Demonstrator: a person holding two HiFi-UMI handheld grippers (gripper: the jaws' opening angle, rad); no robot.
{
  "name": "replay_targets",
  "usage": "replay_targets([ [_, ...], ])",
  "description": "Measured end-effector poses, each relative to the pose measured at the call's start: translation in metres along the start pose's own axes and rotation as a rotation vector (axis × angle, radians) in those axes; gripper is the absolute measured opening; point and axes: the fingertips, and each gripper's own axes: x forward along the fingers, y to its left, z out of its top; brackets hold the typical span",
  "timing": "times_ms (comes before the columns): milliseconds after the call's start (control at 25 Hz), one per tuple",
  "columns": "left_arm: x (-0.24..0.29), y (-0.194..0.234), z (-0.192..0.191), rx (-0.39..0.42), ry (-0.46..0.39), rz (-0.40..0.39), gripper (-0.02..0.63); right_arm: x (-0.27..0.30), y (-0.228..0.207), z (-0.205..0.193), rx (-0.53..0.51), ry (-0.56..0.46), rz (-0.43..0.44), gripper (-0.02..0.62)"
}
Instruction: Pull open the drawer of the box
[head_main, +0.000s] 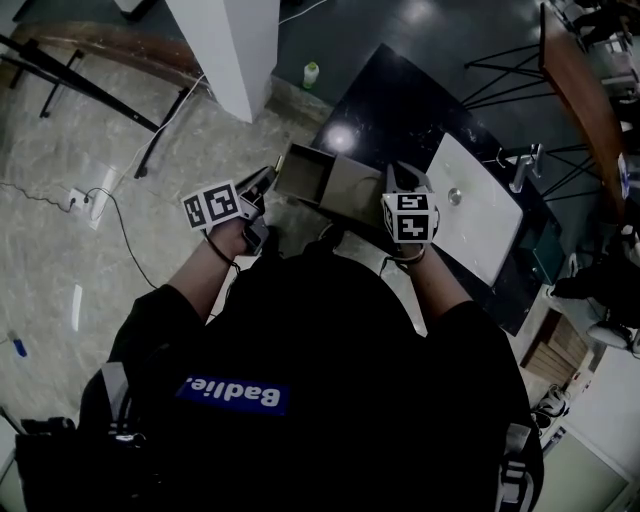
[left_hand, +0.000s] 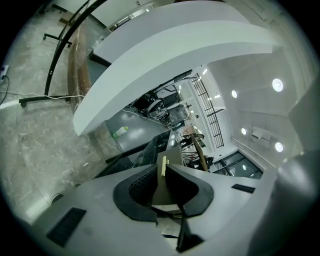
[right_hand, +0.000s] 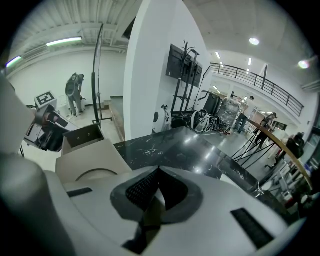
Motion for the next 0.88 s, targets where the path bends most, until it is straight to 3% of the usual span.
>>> replay_targets([
  [440,-0.032,-0.003,0.011,0.025,-0.028,0.011,0.029,-0.003,-0.004,-0.003,0.053,-0.004,-0.039,0.000],
  [880,-0.048,-0.051,0.027,0.263,0.002,-0.061,0.029,-0.044,0.016,0.000,0.191,-0.104,-0.122,0.000],
])
